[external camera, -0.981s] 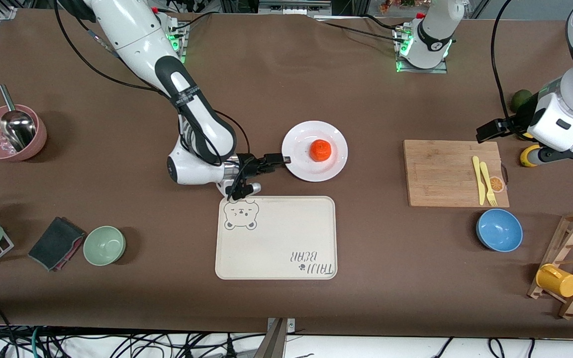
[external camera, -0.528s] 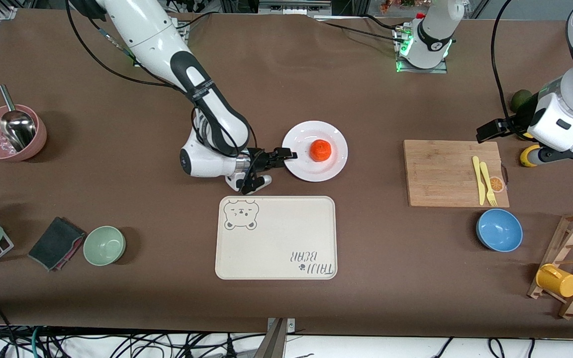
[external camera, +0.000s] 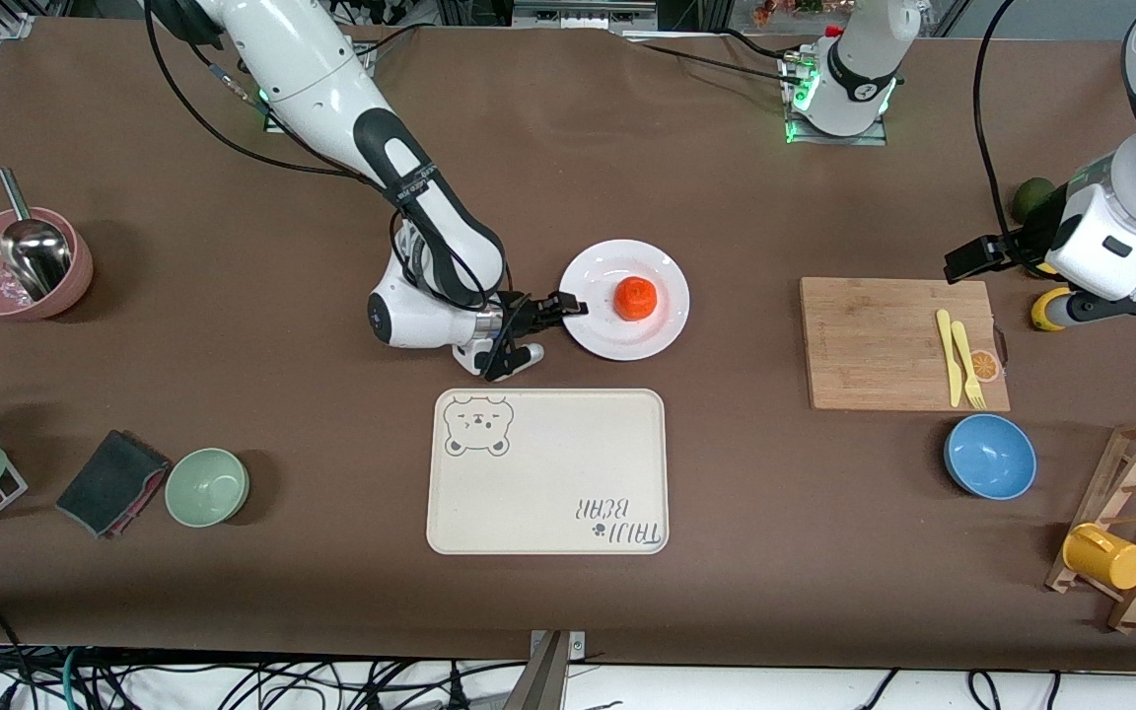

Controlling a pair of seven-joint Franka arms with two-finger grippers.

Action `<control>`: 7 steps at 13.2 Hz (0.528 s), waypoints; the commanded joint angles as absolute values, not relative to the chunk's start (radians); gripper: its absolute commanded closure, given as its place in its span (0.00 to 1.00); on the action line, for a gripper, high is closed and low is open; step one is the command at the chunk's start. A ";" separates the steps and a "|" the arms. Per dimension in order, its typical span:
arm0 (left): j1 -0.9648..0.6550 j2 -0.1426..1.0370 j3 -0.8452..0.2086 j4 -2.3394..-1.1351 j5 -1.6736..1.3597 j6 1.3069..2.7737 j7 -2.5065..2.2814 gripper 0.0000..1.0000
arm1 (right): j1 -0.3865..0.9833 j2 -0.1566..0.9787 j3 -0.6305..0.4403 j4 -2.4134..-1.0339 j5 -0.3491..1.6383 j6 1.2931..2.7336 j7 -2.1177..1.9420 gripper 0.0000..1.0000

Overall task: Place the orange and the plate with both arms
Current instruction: 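Close the right gripper on the white plate rim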

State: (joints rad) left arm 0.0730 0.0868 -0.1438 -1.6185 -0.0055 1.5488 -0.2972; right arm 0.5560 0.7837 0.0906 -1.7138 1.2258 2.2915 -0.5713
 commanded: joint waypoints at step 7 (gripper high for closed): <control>0.075 0.098 -0.140 -1.589 -0.018 1.525 -0.279 0.00 | 0.566 0.772 0.087 -1.710 1.249 2.284 -0.601 1.00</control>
